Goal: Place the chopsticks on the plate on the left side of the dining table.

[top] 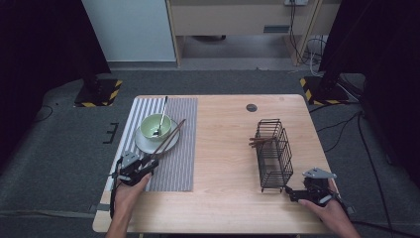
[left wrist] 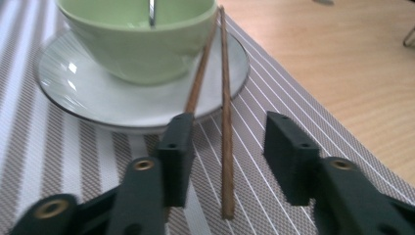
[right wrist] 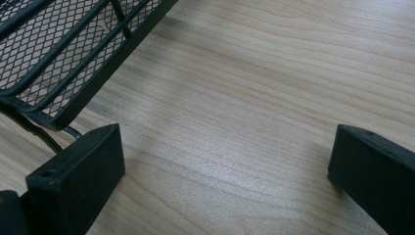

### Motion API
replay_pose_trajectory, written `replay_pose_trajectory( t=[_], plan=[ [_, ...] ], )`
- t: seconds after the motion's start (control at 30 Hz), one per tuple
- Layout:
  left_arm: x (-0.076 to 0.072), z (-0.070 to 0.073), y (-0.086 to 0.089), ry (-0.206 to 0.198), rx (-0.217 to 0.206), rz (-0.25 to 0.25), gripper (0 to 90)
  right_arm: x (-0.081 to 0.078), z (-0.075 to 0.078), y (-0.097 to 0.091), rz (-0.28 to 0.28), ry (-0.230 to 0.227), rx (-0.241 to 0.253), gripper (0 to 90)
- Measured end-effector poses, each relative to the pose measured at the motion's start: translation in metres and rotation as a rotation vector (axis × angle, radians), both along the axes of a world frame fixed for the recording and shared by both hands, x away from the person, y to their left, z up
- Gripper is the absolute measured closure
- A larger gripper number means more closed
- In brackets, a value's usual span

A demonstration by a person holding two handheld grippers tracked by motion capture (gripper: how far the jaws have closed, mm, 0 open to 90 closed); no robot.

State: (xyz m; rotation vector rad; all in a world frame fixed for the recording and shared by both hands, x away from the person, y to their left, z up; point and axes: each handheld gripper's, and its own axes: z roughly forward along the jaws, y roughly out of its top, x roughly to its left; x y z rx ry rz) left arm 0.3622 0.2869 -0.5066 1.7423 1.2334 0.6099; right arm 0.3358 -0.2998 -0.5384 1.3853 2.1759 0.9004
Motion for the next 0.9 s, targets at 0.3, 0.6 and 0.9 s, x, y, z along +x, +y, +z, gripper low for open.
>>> replay_pose_trajectory(
  t=[0.3, 0.6, 0.9],
  plan=[
    [0.004, -0.006, 0.002, 0.018, 0.05, 0.047, 27.8, 0.0, 0.0, 0.0, 0.0, 0.0, 0.0, 0.4],
    [0.006, -0.012, 0.001, 0.059, 0.084, 0.043, 26.1, 0.0, 0.0, 0.0, 0.0, 0.0, 0.0, 0.4],
    [0.006, -0.016, 0.0, 0.107, 0.099, 0.023, 39.2, 0.0, 0.0, 0.0, 0.0, 0.0, 0.0, 0.4]
  ],
)
